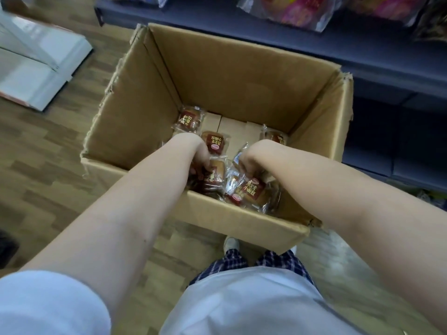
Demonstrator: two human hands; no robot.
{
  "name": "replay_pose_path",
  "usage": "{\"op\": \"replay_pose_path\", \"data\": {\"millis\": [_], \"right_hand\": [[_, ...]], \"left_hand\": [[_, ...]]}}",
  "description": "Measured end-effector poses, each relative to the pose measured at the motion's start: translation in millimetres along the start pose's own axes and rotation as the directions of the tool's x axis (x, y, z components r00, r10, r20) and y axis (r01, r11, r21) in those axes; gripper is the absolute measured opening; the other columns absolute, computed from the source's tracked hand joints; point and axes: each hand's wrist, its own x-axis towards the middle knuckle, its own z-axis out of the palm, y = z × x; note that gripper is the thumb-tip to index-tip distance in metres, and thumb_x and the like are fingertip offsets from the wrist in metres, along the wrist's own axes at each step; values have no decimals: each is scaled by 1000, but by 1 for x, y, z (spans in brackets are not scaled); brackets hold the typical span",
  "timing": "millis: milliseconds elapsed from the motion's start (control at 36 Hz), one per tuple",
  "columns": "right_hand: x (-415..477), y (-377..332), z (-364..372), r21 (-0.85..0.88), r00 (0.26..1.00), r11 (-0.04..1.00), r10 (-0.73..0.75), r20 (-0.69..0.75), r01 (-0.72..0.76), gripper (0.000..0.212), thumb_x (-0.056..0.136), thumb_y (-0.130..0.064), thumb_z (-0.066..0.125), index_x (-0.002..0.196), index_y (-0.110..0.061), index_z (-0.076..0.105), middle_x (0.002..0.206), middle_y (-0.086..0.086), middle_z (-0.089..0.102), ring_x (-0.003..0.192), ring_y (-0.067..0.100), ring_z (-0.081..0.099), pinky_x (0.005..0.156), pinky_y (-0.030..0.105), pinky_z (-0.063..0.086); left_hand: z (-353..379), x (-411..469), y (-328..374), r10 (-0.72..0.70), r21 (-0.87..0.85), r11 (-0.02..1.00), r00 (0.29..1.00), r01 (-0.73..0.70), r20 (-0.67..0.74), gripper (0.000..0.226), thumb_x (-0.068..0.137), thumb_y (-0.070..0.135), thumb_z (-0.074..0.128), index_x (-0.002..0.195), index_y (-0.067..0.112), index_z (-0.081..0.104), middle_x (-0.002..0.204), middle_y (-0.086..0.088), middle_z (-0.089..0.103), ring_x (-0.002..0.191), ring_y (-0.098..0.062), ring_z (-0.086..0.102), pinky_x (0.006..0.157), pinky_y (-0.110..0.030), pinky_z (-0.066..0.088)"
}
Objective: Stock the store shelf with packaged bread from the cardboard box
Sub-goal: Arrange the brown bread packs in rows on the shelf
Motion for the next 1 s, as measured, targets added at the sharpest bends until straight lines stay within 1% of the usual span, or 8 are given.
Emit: {"op": "replay_pose_path", "data": {"millis": [111, 194, 306, 500, 694, 833, 917, 1000], "right_hand": [[11, -2, -1, 83, 999, 996, -9, -36, 12, 27, 91, -25, 59, 114, -11, 60, 116, 8, 62, 104, 25, 60, 93, 38, 50], [13, -2, -2, 140, 996, 990, -19, -84, 31, 29, 93, -24, 57, 116, -6, 59, 104, 8, 64, 89, 22, 63, 74, 30, 51], [10, -3, -6, 162, 982, 985, -30, -187, 61, 13, 95, -16, 51, 106, -10, 55, 96, 7, 56, 66, 13, 52, 52, 21, 40], [18, -5, -4, 156, 964, 982, -67, -256, 110, 23, 96, -17, 49, 116, -9, 56, 104, 7, 58, 89, 20, 54, 72, 28, 42], [20, 0, -3, 146, 961, 983, -66, -268, 108, 24, 96, -15, 47, 118, -9, 56, 113, 9, 59, 90, 20, 52, 72, 27, 42], [21, 0, -3, 144, 958, 984, -64, -279, 108, 27, 97, -13, 45, 121, -8, 55, 115, 11, 58, 90, 20, 50, 72, 28, 40], [19, 1, -5, 187, 949, 977, -40, -314, 103, 24, 96, -13, 45, 118, -8, 55, 110, 10, 58, 89, 21, 53, 72, 28, 42], [13, 1, -5, 230, 930, 970, 7, -368, 84, 21, 96, -12, 44, 113, -7, 55, 106, 9, 58, 88, 21, 55, 71, 28, 44]], "left_hand": [[-1, 1, -1, -7, 39, 999, 996, 10, -92, 26, 93, 30, 59, 103, 6, 59, 100, -10, 65, 95, -24, 64, 93, -36, 52], [-2, 4, -2, -14, 95, 995, 992, 26, -123, 24, 92, 28, 60, 104, 7, 57, 103, -12, 63, 101, -29, 64, 95, -42, 51], [-4, 11, -2, 7, 167, 986, 988, 20, -157, 22, 88, 29, 63, 100, 12, 55, 99, -11, 60, 97, -30, 62, 94, -45, 51], [-4, 14, -2, 30, 208, 978, 990, 0, -140, 17, 90, 21, 57, 103, 10, 55, 101, -12, 57, 105, -33, 61, 96, -46, 50], [-7, 13, -2, 76, 218, 976, 976, -29, -207, 13, 89, 17, 60, 79, 10, 54, 88, -9, 60, 91, -28, 63, 89, -41, 53], [-7, 12, -2, 108, 233, 971, 960, -47, -257, 15, 88, 17, 63, 94, 8, 52, 89, -9, 56, 89, -27, 58, 83, -37, 51], [-7, 9, -2, 121, 191, 980, 944, -63, -308, 18, 86, 14, 67, 92, 6, 52, 86, -10, 56, 84, -27, 58, 78, -37, 51], [-5, 6, 0, 127, 124, 989, 901, -82, -415, 12, 90, 10, 58, 98, 1, 57, 80, -11, 55, 73, -25, 57, 72, -37, 51]]}}
